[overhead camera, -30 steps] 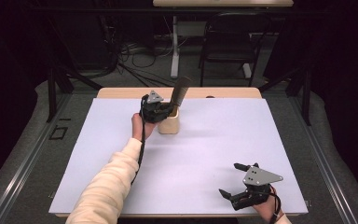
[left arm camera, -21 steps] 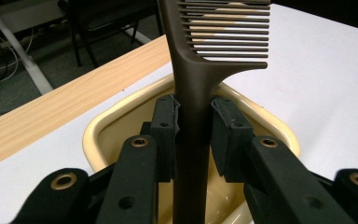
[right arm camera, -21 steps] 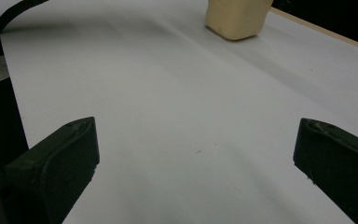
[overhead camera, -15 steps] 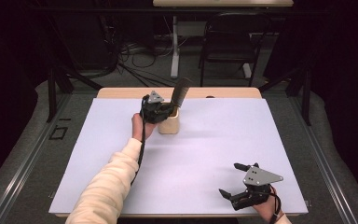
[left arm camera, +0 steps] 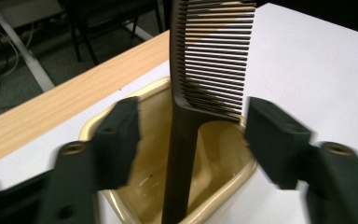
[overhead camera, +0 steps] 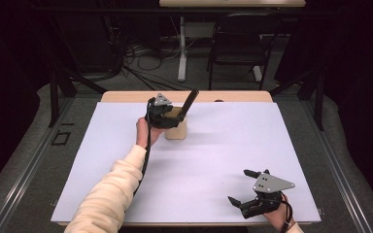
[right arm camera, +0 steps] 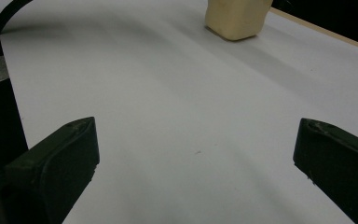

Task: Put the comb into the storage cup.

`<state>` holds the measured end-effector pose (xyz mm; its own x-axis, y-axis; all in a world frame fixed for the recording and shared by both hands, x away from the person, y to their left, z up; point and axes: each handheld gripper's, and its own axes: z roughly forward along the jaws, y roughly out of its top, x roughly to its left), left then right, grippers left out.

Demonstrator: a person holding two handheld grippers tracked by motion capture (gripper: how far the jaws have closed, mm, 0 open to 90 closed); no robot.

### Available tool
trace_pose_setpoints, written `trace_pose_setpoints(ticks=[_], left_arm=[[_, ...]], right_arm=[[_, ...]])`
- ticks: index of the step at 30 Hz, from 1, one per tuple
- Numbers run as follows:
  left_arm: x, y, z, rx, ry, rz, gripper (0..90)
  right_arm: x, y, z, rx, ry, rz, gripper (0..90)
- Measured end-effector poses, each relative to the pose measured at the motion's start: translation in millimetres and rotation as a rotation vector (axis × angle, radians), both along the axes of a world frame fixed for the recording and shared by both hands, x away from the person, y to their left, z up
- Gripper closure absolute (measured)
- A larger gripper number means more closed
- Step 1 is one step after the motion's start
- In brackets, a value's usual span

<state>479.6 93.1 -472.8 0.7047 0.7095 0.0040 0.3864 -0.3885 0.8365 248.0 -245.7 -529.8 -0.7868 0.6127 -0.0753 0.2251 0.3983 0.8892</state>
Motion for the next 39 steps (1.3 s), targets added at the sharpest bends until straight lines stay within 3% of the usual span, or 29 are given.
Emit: trace_pose_setpoints(ticks=[5,16,26,39], left_arm=[[-3.3,3.2,7.6,0.006,0.031,0.008,16.4],[-16.2,9.5,19.1,0.031,0.078,-0.028,1.4],[-31.6,23.3,21.0,0.054,0.089,-0.024,0.2],[-51.6,40.3,12.8,0.077,0.099,-0.014,0.3]], right_arm=[[0.7,-0.1,-0.3,0.0,0.001,0.0,0.0],[0.4,-0.2,-0.2,-0.001,0.003,0.002,0.0],[-0.1,0.0,-0.1,-0.001,0.006,0.003,0.0],[0.4,0.1,-0.1,0.001,0.007,-0.001,0.0]])
